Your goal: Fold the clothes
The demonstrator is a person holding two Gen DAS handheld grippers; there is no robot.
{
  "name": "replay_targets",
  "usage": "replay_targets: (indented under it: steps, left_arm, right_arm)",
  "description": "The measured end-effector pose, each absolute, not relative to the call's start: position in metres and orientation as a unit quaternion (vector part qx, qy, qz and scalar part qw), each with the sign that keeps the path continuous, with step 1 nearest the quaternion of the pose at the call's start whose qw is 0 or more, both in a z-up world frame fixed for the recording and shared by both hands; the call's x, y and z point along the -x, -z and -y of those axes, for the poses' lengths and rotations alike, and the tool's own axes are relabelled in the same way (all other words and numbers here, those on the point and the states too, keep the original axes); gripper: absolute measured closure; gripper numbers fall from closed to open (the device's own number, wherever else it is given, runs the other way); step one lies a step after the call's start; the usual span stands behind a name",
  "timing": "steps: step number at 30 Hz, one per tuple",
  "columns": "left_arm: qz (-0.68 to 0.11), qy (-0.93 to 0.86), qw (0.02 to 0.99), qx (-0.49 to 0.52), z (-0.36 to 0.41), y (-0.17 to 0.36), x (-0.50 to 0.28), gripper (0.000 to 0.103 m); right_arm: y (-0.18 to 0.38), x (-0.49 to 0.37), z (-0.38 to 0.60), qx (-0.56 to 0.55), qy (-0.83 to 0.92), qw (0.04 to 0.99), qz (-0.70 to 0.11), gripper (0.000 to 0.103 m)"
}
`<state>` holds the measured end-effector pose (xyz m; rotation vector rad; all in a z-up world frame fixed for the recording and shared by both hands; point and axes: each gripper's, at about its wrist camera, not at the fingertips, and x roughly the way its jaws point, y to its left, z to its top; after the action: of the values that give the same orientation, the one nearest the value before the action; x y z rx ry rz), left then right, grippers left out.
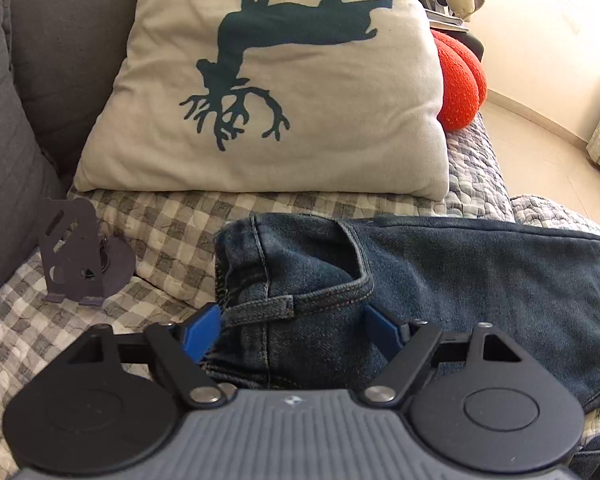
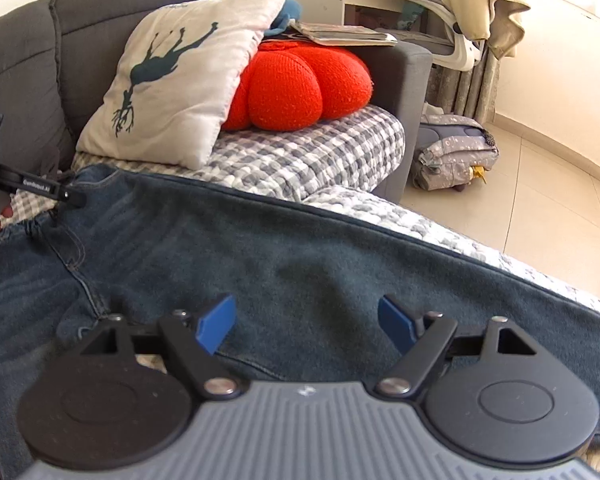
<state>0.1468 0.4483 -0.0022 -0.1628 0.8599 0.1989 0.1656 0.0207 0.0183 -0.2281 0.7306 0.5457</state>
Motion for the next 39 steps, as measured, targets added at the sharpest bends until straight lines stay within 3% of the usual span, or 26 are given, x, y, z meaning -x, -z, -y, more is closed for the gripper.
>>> replay_targets:
  steps: [15, 23, 24, 25, 26, 29, 34, 39]
  left_arm:
    - [-0.397, -0.003, 0.89, 0.224, -0.512, 0.023, -0.162, 0.024]
    - [-0.376, -0.012, 0.887, 0.27, -0.524, 0.039, -0.166, 0.026]
    - [-0.376, -0.013, 0.888, 0.264, -0.523, 0.038, -0.166, 0.026]
    - [-0.377, -0.014, 0.889, 0.259, -0.522, 0.037, -0.167, 0.026]
    - [-0.378, -0.015, 0.89, 0.254, -0.521, 0.036, -0.168, 0.025]
    - [-0.381, -0.026, 0.894, 0.234, -0.516, 0.029, -0.167, 0.025]
    - [-0.374, -0.056, 0.903, 0.204, -0.505, 0.003, -0.152, 0.025]
    - [-0.365, -0.029, 0.897, 0.248, -0.487, -0.025, -0.127, 0.025]
  right_arm:
    - [0.014, -0.266, -0.075, 0.156, -0.317, 0.862, -0.363, 0.022]
    - [0.036, -0.301, -0.105, 0.177, -0.374, 0.824, -0.388, 0.03]
    - [0.038, -0.303, -0.108, 0.177, -0.38, 0.82, -0.39, 0.032]
    - [0.039, -0.303, -0.109, 0.173, -0.387, 0.817, -0.391, 0.044]
    - [0.039, -0.303, -0.11, 0.168, -0.396, 0.813, -0.392, 0.062]
    - [0.033, -0.293, -0.112, 0.168, -0.406, 0.814, -0.379, 0.085]
    - [0.01, -0.25, -0.111, 0.212, -0.408, 0.831, -0.313, 0.092]
    - [-0.007, -0.189, -0.109, 0.277, -0.405, 0.836, -0.245, 0.094]
